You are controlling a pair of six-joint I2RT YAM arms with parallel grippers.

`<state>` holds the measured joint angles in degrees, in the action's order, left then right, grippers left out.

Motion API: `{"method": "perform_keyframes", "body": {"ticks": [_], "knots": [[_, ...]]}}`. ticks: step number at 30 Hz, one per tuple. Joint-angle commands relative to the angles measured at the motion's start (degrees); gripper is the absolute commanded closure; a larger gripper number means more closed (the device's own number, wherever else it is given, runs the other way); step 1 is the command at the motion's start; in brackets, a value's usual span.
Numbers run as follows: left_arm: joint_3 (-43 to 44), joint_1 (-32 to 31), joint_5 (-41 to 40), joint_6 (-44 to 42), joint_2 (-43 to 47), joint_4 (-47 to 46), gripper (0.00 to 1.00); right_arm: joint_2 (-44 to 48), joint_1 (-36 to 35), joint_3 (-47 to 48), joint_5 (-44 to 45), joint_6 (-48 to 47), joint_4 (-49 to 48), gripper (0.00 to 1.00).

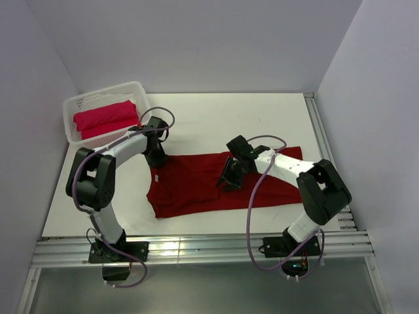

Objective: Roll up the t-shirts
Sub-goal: Fold the tshirt

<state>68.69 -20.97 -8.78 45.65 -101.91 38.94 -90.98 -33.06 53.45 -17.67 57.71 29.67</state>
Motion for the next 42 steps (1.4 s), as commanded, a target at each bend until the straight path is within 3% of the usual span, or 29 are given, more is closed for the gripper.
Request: {"method": "perform_keyframes", "body": {"ticks": [1,3,9,14,17,24,30,34,37,42], "knots": [[3.0,1.1,-4.5,-1.8,-1.0,0.9,0.71,-0.4,0.2,-0.6,-0.3,-1.1,-1.7,0.59],[3.6,1.5,-5.9,-2.1,-2.1,1.8,0.82,-1.0,0.2,-0.6,-0.4,-1.4,-1.6,0.62],[0.8,3.9,-6.3,-3.6,-1.9,0.8,0.83,-2.6,-0.4,-1.3,-1.5,-1.0,-2.9,0.63],[-0.1,4.1,-3.4,-4.9,-0.7,-1.2,0.68,-3.5,-1.6,-1.9,-2.5,-0.1,-5.6,0.59],[-0.8,4.1,-0.8,-5.4,1.2,-2.2,0.49,-3.2,-2.4,-1.4,-2.5,0.0,-6.3,0.58],[0.7,4.1,4.5,-6.6,8.3,1.5,0.37,-0.4,-1.2,2.6,1.9,-3.8,-1.1,0.61],[-4.6,4.1,9.2,-5.5,16.9,6.1,0.26,0.6,8.3,10.2,6.0,-11.8,7.4,0.54],[-13.2,4.1,11.3,-3.5,22.6,5.4,0.16,0.2,16.9,13.8,12.2,-14.5,12.6,0.36],[-20.1,4.1,13.5,-1.2,26.2,4.2,0.14,-0.3,25.0,15.6,15.5,-16.0,14.2,0.36],[-27.9,4.1,17.1,4.0,29.5,1.3,0.15,-2.4,37.0,19.7,19.1,-17.5,15.1,0.44]]}}
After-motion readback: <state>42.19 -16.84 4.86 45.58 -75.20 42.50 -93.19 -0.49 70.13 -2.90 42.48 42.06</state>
